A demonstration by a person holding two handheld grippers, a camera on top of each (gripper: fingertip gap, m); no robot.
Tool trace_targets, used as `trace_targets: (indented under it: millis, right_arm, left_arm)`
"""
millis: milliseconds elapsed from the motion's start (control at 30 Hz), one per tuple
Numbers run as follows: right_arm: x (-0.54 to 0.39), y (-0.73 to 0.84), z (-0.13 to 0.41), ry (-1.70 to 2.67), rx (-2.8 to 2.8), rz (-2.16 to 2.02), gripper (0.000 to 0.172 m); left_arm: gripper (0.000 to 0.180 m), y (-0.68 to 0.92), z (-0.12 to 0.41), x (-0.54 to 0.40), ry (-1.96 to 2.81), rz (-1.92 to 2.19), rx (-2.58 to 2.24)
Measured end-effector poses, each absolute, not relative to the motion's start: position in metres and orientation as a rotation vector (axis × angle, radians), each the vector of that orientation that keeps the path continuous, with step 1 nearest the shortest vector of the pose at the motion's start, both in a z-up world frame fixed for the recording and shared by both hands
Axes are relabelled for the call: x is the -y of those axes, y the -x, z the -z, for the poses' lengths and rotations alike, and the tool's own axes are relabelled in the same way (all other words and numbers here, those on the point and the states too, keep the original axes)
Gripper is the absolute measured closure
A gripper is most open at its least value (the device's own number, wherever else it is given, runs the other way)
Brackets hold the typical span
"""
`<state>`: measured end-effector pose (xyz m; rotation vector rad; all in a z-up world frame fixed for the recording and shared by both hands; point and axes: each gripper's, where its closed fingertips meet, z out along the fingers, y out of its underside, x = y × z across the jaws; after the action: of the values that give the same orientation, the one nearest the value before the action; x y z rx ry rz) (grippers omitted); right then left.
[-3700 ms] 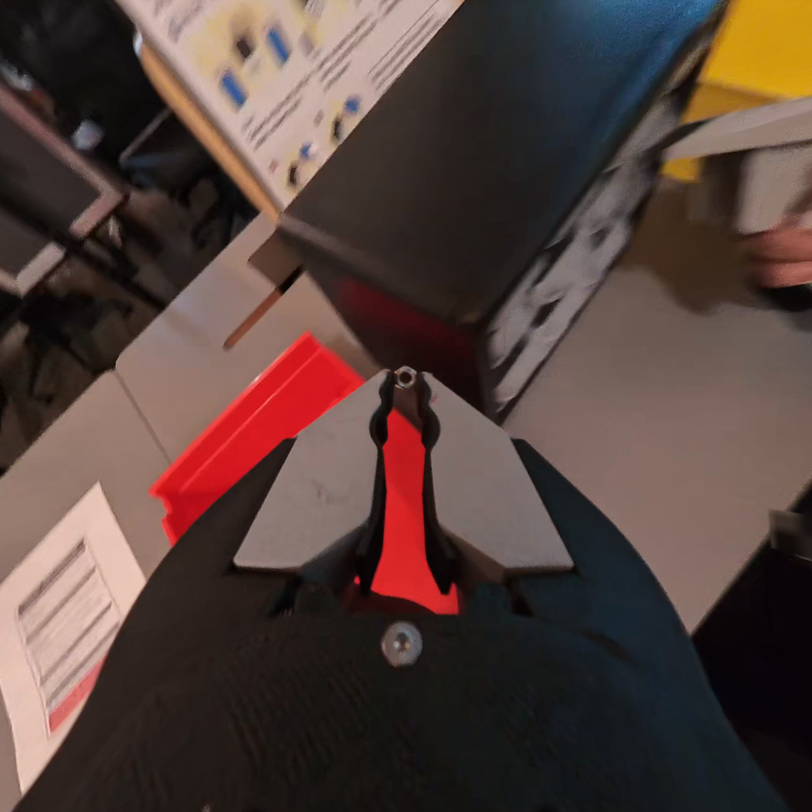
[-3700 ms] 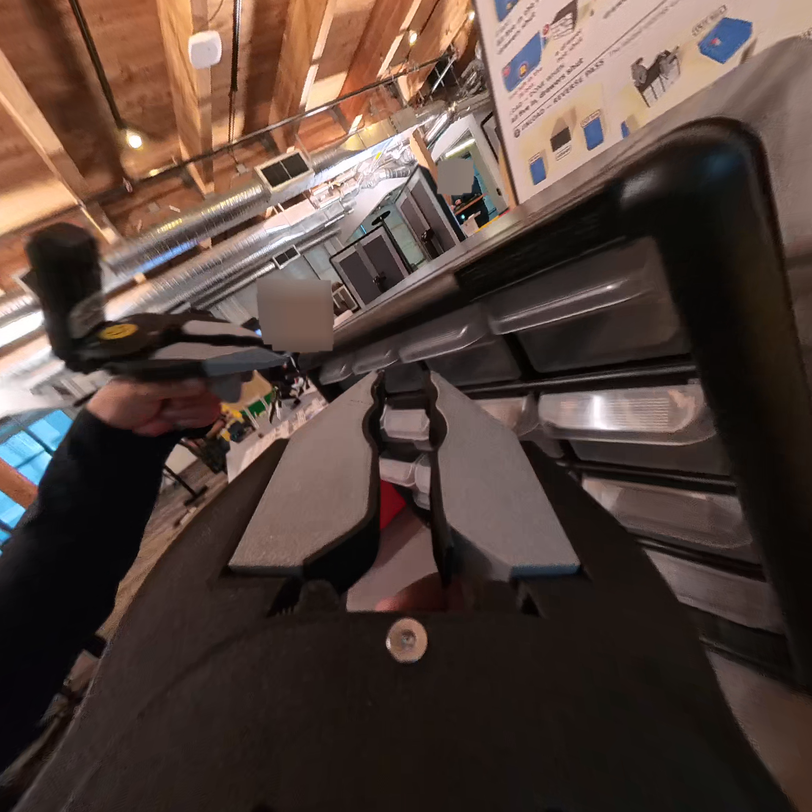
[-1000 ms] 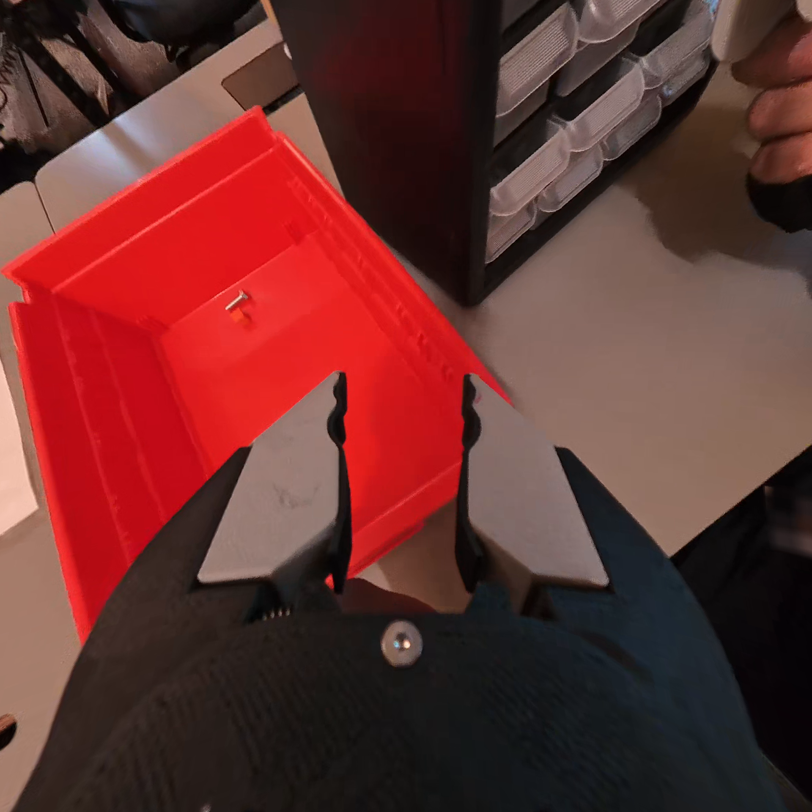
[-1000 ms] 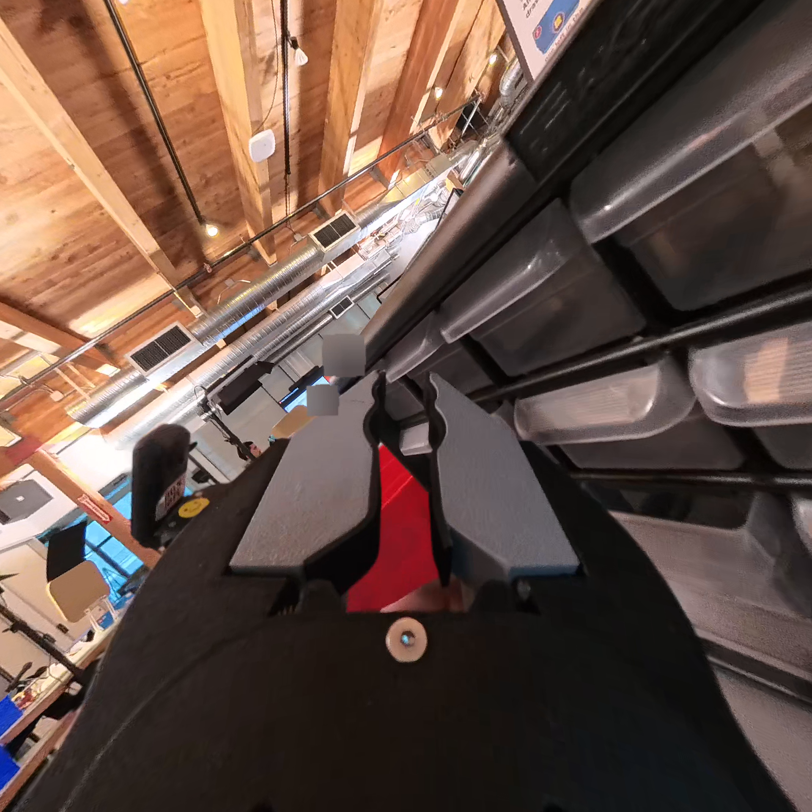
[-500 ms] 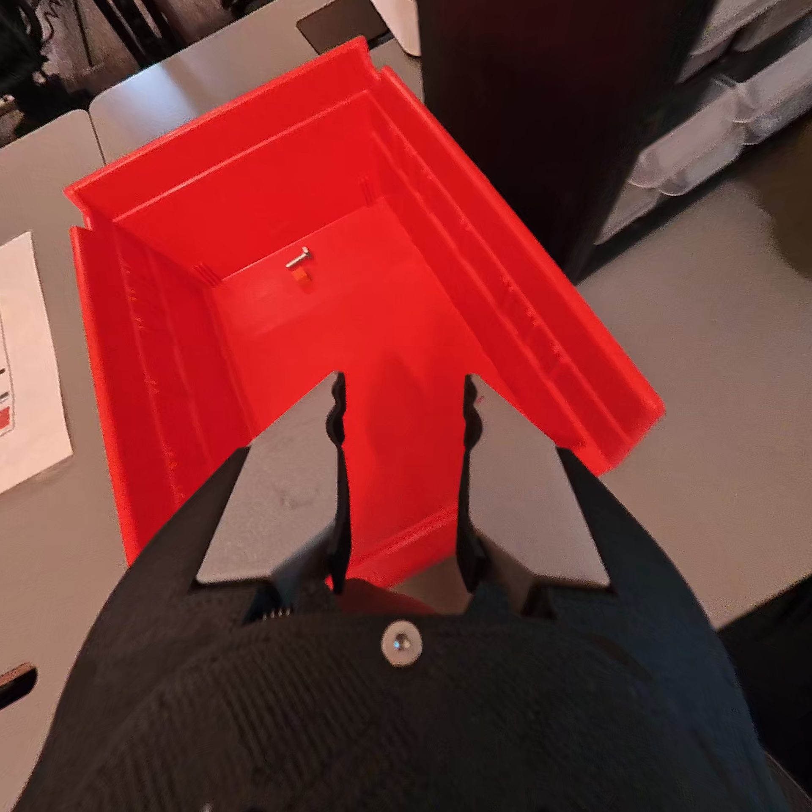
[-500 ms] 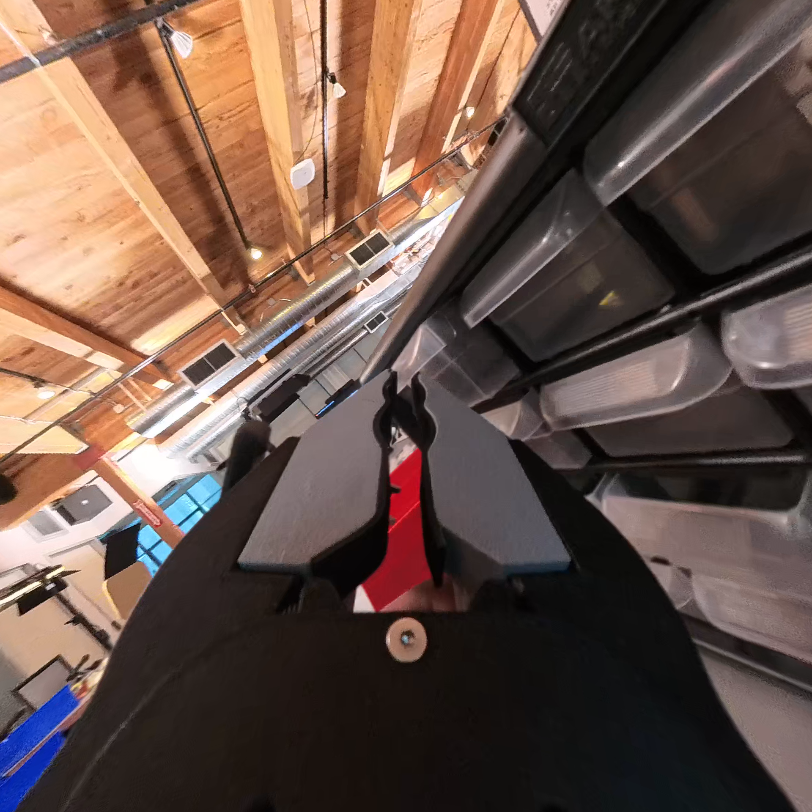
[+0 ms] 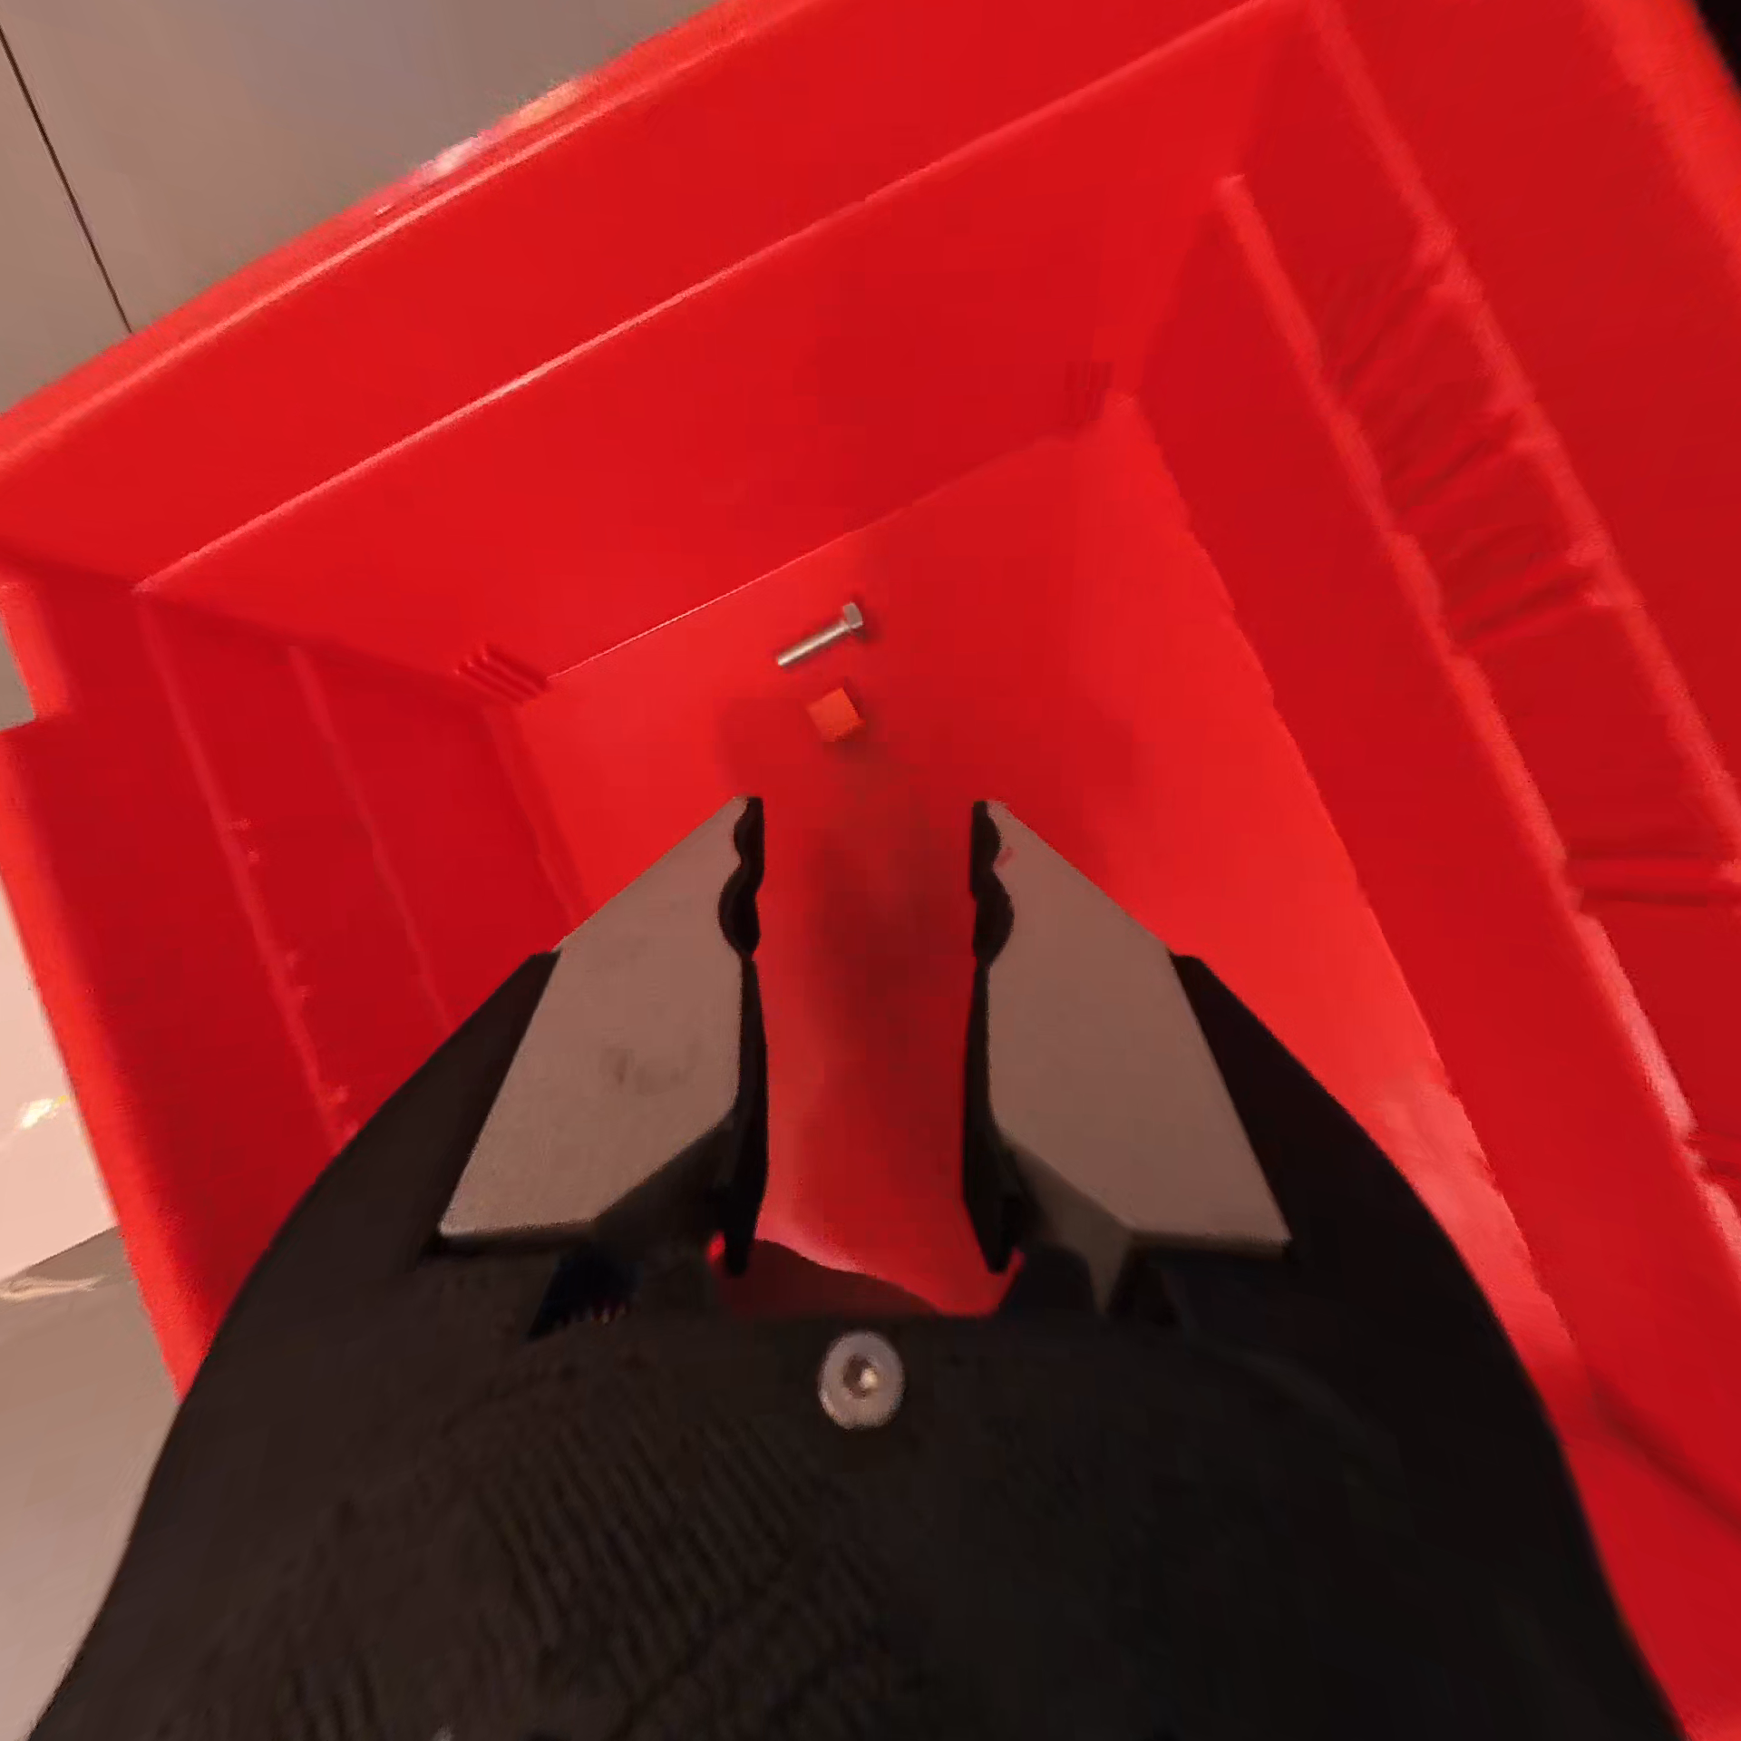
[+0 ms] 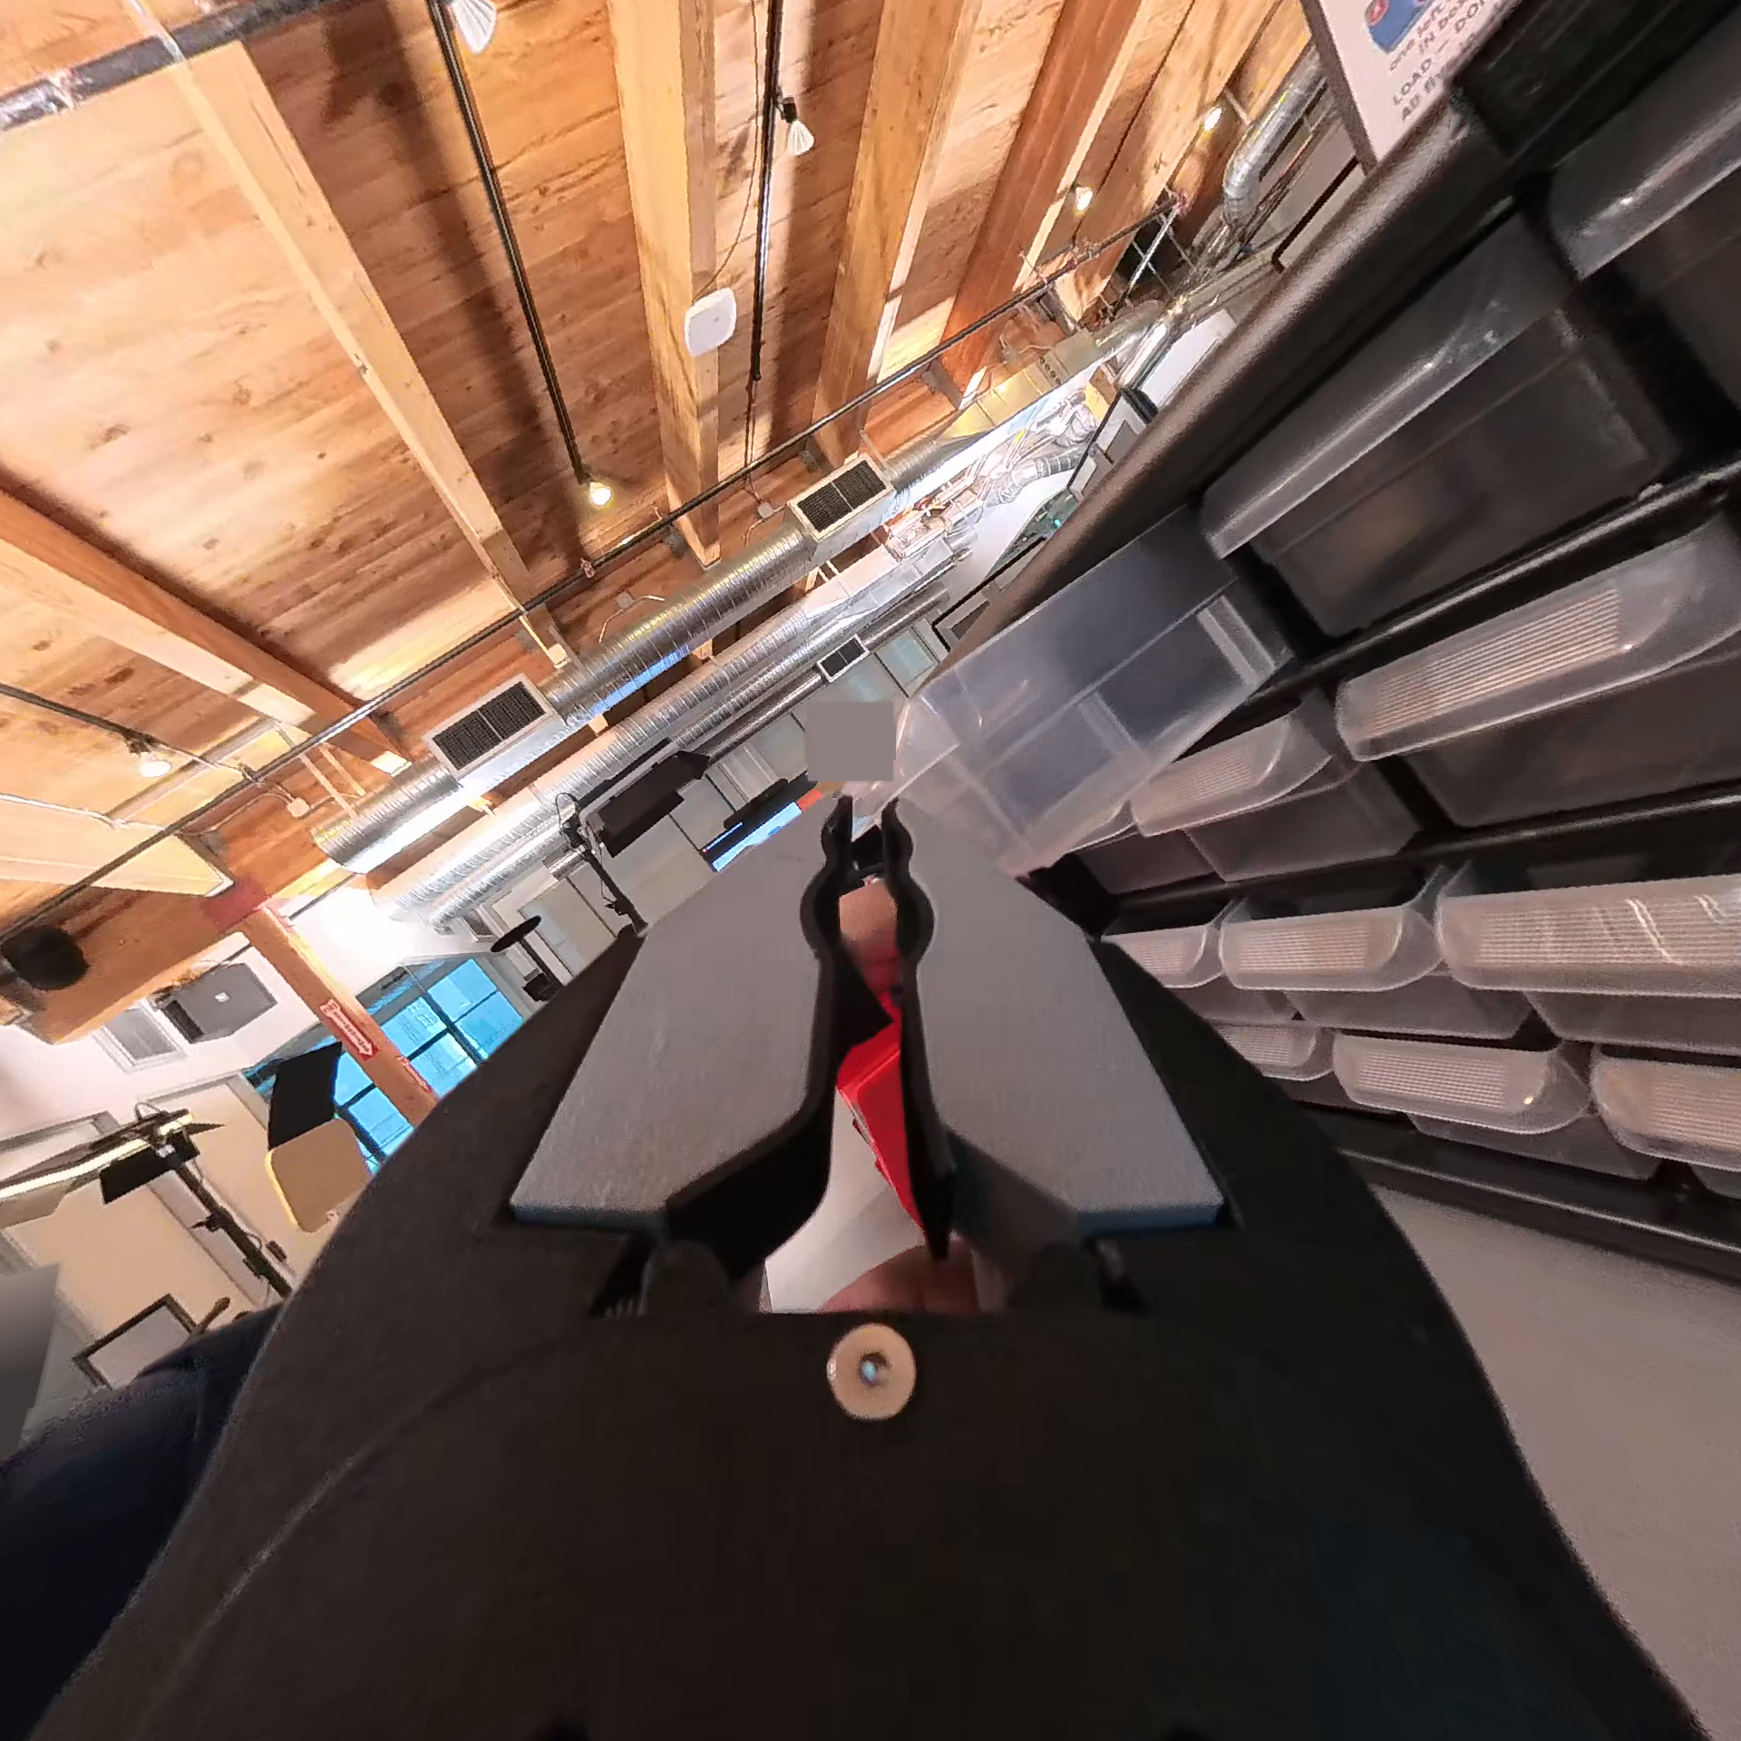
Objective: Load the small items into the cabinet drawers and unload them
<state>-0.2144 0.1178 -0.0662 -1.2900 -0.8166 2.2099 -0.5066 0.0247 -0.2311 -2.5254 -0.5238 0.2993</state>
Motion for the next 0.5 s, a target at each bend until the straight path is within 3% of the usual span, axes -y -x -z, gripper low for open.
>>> trace_targets:
  millis: [300, 400, 433, 500]
  right_arm:
    - [-0.116, 0.214, 0.067, 1.264, 0.848, -2.192, 0.169]
    - [-0.115, 0.214, 0.068, 1.270, 0.848, -2.196, 0.169]
    - [-0.115, 0.214, 0.068, 1.273, 0.849, -2.194, 0.169]
    - [-0.114, 0.215, 0.067, 1.271, 0.851, -2.191, 0.169]
  left_arm:
    - [0.144, 0.530, 0.258, -0.044, 2.551, -0.271, 0.656]
    - [0.157, 0.531, 0.259, -0.045, 2.506, -0.220, 0.703]
    - [0.172, 0.532, 0.259, -0.041, 2.515, -0.243, 0.710]
    - [0.172, 0.530, 0.259, -0.037, 2.524, -0.245, 0.707]
